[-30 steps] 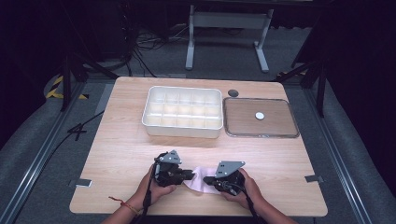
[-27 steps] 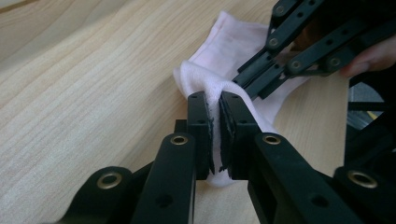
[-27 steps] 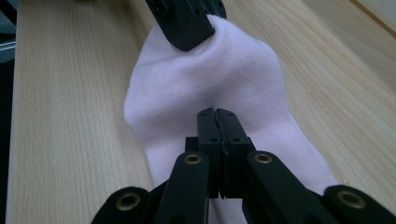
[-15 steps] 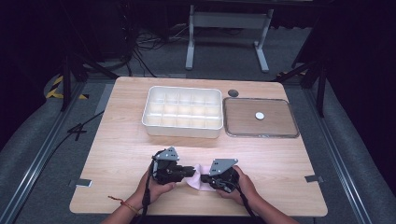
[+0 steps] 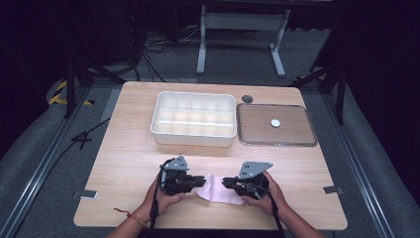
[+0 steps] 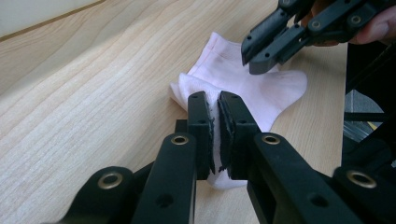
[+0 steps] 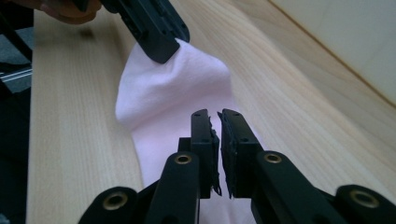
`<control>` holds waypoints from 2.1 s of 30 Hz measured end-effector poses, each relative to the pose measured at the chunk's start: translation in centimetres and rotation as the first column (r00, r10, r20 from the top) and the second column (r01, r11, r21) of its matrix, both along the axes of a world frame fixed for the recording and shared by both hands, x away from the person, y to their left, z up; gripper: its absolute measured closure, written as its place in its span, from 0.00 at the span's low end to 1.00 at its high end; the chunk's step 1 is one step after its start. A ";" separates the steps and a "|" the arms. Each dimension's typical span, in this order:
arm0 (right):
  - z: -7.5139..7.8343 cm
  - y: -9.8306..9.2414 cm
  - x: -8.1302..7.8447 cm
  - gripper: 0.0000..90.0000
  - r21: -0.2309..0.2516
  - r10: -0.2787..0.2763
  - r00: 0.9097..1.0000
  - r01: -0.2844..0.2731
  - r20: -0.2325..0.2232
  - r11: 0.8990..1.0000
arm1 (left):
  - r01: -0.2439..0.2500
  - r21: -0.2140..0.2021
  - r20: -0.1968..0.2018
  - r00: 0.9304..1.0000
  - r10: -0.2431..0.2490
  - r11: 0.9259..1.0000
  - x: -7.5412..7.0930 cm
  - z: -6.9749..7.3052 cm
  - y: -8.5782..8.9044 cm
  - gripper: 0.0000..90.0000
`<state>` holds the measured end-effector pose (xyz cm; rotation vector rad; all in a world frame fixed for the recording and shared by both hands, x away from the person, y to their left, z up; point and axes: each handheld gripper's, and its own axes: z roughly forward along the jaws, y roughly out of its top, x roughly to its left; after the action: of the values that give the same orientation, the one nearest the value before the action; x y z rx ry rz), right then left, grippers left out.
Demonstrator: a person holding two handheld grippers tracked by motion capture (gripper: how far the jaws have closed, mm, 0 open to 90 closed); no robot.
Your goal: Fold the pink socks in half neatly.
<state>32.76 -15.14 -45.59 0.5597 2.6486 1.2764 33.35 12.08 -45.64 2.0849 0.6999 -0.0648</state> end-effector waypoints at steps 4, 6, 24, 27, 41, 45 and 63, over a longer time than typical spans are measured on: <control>-0.9 0.8 -0.1 0.96 -0.055 0.022 1.000 -0.023 -0.018 0.998 | 0.007 0.005 0.013 1.000 -0.007 1.000 0.1 0.3 -0.2 0.92; -1.4 1.3 0.1 0.97 -0.074 0.024 0.999 -0.026 -0.031 0.997 | 0.010 -0.013 0.012 1.000 -0.010 1.000 0.2 0.5 -0.5 0.92; 0.2 -1.9 1.3 0.92 -0.033 -0.059 0.998 0.058 -0.008 0.998 | 0.051 0.040 0.062 0.997 -0.053 0.998 0.5 1.0 -2.4 0.92; -0.1 -3.0 1.5 0.89 -0.081 -0.077 0.997 0.076 -0.004 0.994 | 0.058 0.059 0.069 0.996 -0.062 0.997 0.4 1.0 -2.7 0.92; -1.3 -3.2 2.4 0.93 -0.114 -0.084 0.995 0.078 -0.047 0.990 | 0.116 0.189 0.123 0.982 -0.141 0.975 0.7 1.2 -6.1 0.92; -1.3 -3.1 2.5 0.94 -0.109 -0.084 0.995 0.077 -0.056 0.991 | 0.131 0.186 0.114 0.981 -0.154 0.974 0.9 0.9 -6.6 0.92; -1.5 -3.1 2.5 0.94 -0.099 -0.086 0.995 0.080 -0.059 0.992 | 0.128 0.153 0.129 0.980 -0.148 0.980 0.8 0.9 -8.2 0.85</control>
<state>35.22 -18.25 -47.04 0.6987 2.6888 1.1195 34.19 3.91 -44.78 2.2504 0.4859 0.0562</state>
